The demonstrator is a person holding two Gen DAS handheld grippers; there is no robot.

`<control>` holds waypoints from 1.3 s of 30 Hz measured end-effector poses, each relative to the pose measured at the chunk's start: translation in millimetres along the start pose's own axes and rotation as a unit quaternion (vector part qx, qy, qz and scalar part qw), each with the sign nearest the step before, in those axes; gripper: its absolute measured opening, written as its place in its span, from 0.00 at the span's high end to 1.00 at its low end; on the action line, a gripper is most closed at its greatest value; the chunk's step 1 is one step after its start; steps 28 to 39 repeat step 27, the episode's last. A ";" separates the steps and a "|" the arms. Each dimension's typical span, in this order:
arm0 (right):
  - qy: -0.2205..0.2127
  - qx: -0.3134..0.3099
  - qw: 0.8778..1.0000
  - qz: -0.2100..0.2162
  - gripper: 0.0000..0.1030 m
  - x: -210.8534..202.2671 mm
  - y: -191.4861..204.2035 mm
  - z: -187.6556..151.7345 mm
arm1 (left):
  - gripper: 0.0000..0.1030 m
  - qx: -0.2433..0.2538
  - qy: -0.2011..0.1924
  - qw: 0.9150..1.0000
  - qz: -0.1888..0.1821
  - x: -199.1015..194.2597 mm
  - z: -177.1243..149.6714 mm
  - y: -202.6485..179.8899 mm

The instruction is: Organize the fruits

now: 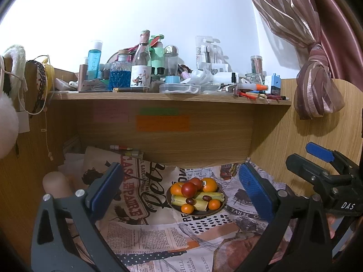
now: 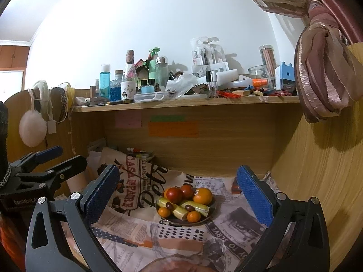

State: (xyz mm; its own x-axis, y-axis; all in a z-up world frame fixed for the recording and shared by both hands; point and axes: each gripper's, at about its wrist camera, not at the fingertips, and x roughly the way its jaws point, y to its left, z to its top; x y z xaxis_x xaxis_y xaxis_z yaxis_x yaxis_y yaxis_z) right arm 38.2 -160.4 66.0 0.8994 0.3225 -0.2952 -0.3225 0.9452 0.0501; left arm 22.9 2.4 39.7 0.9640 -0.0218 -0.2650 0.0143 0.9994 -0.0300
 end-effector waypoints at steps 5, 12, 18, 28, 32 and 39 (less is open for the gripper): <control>-0.004 0.003 1.000 -0.005 0.00 -1.3 0.5 0.8 | 0.00 0.000 -0.001 1.000 -0.001 0.1 0.7 -1.4; -0.005 0.005 1.000 -0.014 0.00 -1.4 1.3 1.0 | 0.00 0.001 0.004 1.000 -0.007 1.1 -0.4 -5.9; -0.005 0.005 1.000 -0.015 0.00 -1.4 2.0 0.8 | 0.00 -0.002 0.008 1.000 -0.010 2.6 -0.6 -8.8; 0.003 0.005 1.000 -0.017 0.00 5.8 -1.1 -2.4 | 0.00 -0.005 0.015 1.000 -0.015 8.6 -2.5 -14.1; 0.003 0.005 1.000 -0.017 0.00 5.8 -1.1 -2.4 | 0.00 -0.005 0.015 1.000 -0.015 8.6 -2.5 -14.1; 0.003 0.005 1.000 -0.017 0.00 5.8 -1.1 -2.4 | 0.00 -0.005 0.015 1.000 -0.015 8.6 -2.5 -14.1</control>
